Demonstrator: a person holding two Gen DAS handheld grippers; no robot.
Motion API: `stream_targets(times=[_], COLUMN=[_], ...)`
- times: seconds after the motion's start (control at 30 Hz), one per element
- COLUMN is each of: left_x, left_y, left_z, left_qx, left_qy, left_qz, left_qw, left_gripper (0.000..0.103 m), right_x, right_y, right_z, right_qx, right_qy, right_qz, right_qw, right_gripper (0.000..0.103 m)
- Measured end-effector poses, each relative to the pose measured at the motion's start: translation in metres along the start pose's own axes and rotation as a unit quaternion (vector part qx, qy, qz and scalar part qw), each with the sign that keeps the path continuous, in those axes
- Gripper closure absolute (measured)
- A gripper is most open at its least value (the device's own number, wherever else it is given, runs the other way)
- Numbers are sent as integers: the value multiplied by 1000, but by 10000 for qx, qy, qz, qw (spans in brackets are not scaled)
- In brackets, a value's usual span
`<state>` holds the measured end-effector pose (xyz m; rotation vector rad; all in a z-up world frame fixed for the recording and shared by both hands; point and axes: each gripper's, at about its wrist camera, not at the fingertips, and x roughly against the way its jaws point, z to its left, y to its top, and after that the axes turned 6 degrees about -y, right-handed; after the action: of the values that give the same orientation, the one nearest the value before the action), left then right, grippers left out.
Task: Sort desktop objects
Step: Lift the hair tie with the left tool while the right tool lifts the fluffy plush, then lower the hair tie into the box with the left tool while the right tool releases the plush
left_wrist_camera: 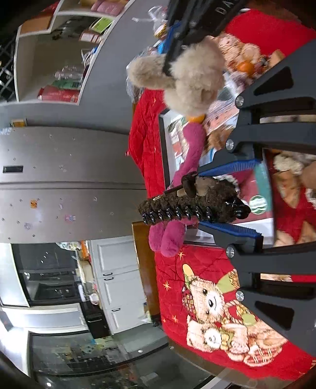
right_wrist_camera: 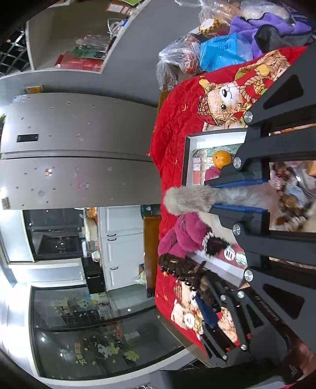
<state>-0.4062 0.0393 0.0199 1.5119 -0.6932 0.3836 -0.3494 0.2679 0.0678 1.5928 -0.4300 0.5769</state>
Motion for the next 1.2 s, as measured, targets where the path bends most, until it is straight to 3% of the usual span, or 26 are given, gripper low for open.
stream_targets(times=[0.2,0.4,0.83,1.2], left_x=[-31,-56,-58,-61], left_y=[3,-12,-15,-16], left_z=[13,33,40,52], left_qx=[116,277,185,137], left_qy=[-148,-337,-344,-55], left_qz=[7,362,376,427], left_qw=[9998,9984,9985,9990], left_gripper=[65,65,65,65], right_x=[-47,-71,-86,-82], right_y=[6,4,-6,-3], right_z=[-6,-4,5,-8], right_qx=[-36,-73,217,197], right_qy=[-45,30,-18,-152], right_qz=[260,311,569,543], right_qw=[9996,9995,9981,9982], right_gripper=[90,90,90,90])
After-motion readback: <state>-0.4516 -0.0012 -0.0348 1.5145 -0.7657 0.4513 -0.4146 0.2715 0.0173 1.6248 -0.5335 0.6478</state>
